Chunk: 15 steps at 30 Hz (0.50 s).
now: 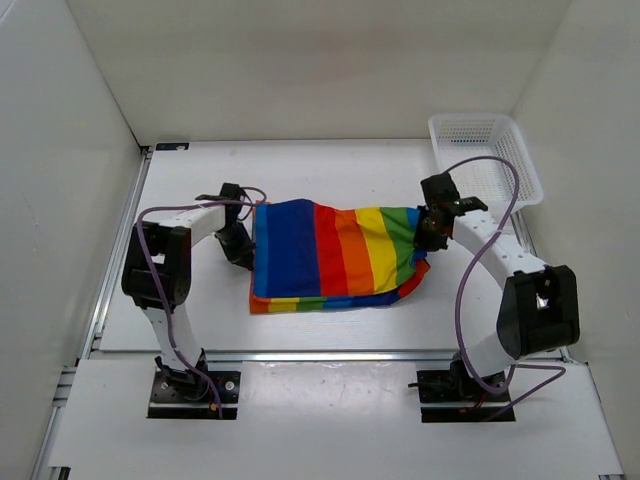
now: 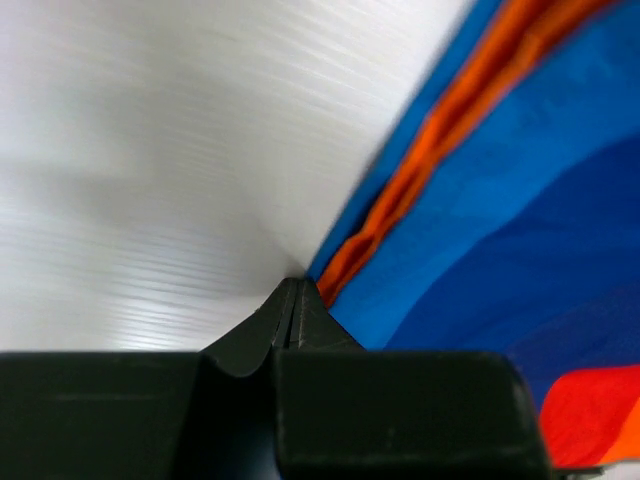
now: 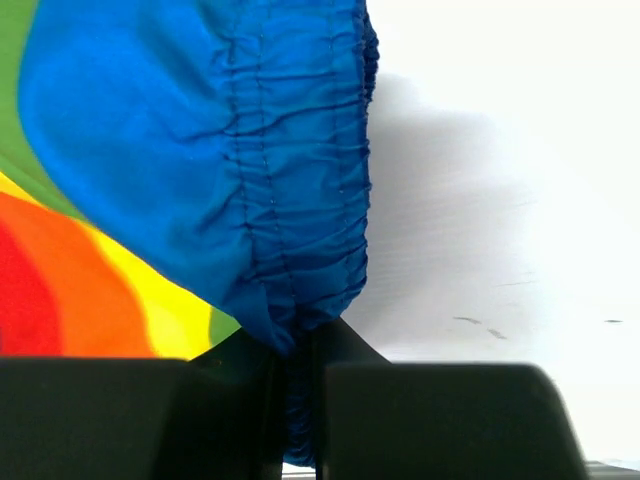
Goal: Fold and stack the shorts
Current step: Fold the shorts
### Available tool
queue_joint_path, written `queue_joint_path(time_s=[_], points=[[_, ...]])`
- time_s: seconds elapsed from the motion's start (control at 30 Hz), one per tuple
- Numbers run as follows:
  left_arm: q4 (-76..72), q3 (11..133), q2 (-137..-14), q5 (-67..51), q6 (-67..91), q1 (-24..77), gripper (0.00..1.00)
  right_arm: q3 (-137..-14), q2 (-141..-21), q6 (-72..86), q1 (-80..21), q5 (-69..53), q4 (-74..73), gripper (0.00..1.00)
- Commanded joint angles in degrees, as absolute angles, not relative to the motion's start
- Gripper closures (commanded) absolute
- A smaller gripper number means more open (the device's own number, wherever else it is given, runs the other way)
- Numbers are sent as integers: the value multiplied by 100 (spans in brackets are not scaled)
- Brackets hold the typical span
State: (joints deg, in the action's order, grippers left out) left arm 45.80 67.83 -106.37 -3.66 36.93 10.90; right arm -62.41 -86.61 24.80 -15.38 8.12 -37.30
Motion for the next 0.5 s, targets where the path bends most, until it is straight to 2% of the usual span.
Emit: queue_joint_path(time_s=[0.0,0.23,0.47], points=[[4403,6995,-10941,-475,3946,1606,90,-6889,-8455,2206,-1625,1371,-4323,100],[4403,7171,-11188,-527,4061,1802,90,-8163,-8578,2259,-2388,1617,-4956,100],[4403,7225,-11188,-527,4008,1802,90,-10000,-9798,2715,-3778,1617,-5379,100]])
